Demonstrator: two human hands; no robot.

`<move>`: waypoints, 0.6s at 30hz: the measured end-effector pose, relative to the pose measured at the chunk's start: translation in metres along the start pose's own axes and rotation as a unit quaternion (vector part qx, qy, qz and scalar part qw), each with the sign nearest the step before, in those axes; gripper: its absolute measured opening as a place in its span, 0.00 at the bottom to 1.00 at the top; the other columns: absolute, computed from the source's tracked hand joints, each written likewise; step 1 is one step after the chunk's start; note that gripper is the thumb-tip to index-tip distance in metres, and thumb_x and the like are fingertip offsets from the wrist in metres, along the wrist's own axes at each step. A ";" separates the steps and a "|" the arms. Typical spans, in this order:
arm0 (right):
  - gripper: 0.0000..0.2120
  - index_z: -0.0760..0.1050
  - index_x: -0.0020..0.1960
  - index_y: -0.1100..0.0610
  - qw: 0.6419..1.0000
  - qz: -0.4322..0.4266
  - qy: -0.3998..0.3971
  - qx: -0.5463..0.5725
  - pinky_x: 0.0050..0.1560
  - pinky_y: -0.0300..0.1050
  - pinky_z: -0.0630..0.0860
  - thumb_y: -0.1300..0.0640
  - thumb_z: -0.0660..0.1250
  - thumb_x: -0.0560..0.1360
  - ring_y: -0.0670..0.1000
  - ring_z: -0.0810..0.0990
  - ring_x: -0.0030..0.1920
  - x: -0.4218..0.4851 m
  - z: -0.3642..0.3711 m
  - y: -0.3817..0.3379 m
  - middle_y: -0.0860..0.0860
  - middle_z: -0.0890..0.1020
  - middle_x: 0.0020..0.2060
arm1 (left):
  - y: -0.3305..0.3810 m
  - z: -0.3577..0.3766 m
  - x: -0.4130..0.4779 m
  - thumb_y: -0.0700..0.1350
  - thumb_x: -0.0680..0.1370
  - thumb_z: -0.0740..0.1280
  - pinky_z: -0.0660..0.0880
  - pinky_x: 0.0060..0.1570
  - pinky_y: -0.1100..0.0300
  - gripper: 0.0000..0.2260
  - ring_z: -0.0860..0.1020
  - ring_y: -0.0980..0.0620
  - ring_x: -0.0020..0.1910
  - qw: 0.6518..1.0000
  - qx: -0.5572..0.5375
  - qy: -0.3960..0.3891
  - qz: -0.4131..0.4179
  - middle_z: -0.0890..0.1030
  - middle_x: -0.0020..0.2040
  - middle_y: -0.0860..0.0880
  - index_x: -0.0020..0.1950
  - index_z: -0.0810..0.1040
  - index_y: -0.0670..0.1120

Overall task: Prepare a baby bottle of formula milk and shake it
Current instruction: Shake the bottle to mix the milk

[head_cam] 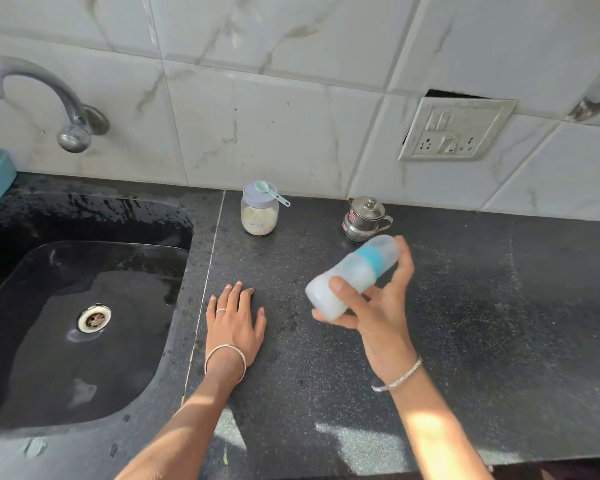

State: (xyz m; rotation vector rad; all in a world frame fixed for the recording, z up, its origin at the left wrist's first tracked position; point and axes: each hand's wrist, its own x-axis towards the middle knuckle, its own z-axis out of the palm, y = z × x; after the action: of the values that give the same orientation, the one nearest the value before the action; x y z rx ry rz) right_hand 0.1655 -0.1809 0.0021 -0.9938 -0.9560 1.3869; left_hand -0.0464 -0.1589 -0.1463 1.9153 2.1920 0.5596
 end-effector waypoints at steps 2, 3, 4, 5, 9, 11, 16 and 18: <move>0.54 0.62 0.73 0.26 0.996 0.042 -0.067 -0.051 0.37 0.75 0.82 0.61 0.86 0.63 0.58 0.87 0.53 0.000 -0.002 -0.001 0.57 0.78 0.64 | 0.000 0.000 0.000 0.55 0.82 0.61 0.53 0.78 0.45 0.21 0.63 0.44 0.78 1.000 -0.004 0.002 0.001 0.70 0.76 0.45 0.71 0.73 0.47; 0.54 0.62 0.73 0.26 0.994 0.049 -0.076 -0.054 0.37 0.75 0.82 0.61 0.86 0.62 0.59 0.87 0.53 -0.001 -0.003 0.000 0.58 0.78 0.64 | 0.000 0.000 0.000 0.55 0.82 0.61 0.53 0.78 0.44 0.21 0.64 0.44 0.78 1.000 -0.006 0.002 0.002 0.70 0.76 0.45 0.71 0.73 0.47; 0.53 0.62 0.73 0.25 0.997 0.040 -0.061 -0.035 0.38 0.76 0.82 0.61 0.86 0.63 0.59 0.87 0.55 0.000 -0.003 0.001 0.58 0.78 0.65 | 0.000 0.000 0.000 0.55 0.82 0.61 0.53 0.78 0.44 0.21 0.64 0.44 0.78 1.000 -0.007 0.003 0.002 0.70 0.76 0.45 0.71 0.73 0.47; 0.53 0.62 0.72 0.25 0.999 0.026 -0.030 -0.005 0.39 0.76 0.82 0.61 0.85 0.63 0.60 0.86 0.58 0.000 -0.002 0.002 0.57 0.77 0.66 | 0.000 0.000 0.000 0.54 0.82 0.61 0.53 0.78 0.44 0.20 0.64 0.44 0.78 1.000 -0.006 0.004 0.001 0.70 0.76 0.45 0.71 0.73 0.47; 0.52 0.62 0.72 0.24 1.000 0.026 0.000 -0.018 0.41 0.74 0.83 0.60 0.86 0.63 0.60 0.85 0.59 0.000 -0.002 0.005 0.57 0.77 0.66 | 0.000 0.000 0.000 0.55 0.82 0.61 0.53 0.78 0.44 0.21 0.63 0.44 0.78 1.000 -0.002 -0.006 -0.003 0.70 0.76 0.45 0.72 0.73 0.47; 0.53 0.63 0.72 0.25 0.997 0.049 -0.042 -0.038 0.39 0.75 0.82 0.61 0.86 0.62 0.59 0.87 0.54 0.000 -0.010 0.002 0.58 0.79 0.63 | 0.001 -0.001 0.000 0.55 0.82 0.60 0.53 0.78 0.45 0.21 0.63 0.44 0.78 1.000 -0.002 -0.006 -0.002 0.69 0.76 0.45 0.72 0.72 0.47; 0.53 0.62 0.69 0.23 0.998 0.004 0.053 0.015 0.43 0.73 0.83 0.58 0.87 0.61 0.65 0.83 0.63 0.002 -0.020 -0.008 0.58 0.74 0.70 | 0.001 -0.002 0.000 0.55 0.82 0.60 0.52 0.78 0.45 0.21 0.62 0.45 0.79 1.000 0.000 -0.011 -0.003 0.69 0.77 0.46 0.72 0.72 0.47; 0.53 0.62 0.70 0.23 0.999 0.027 0.020 -0.024 0.41 0.74 0.83 0.58 0.87 0.61 0.64 0.84 0.61 0.002 -0.023 -0.009 0.60 0.75 0.69 | 0.002 -0.003 0.000 0.55 0.82 0.60 0.52 0.78 0.45 0.21 0.62 0.45 0.79 1.000 -0.002 -0.009 -0.003 0.68 0.77 0.46 0.72 0.72 0.47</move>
State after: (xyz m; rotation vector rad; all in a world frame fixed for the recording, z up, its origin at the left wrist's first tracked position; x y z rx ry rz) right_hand 0.1899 -0.1788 0.0029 -1.0866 -0.9414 1.3902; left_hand -0.0458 -0.1595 -0.1434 1.9033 2.1834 0.5434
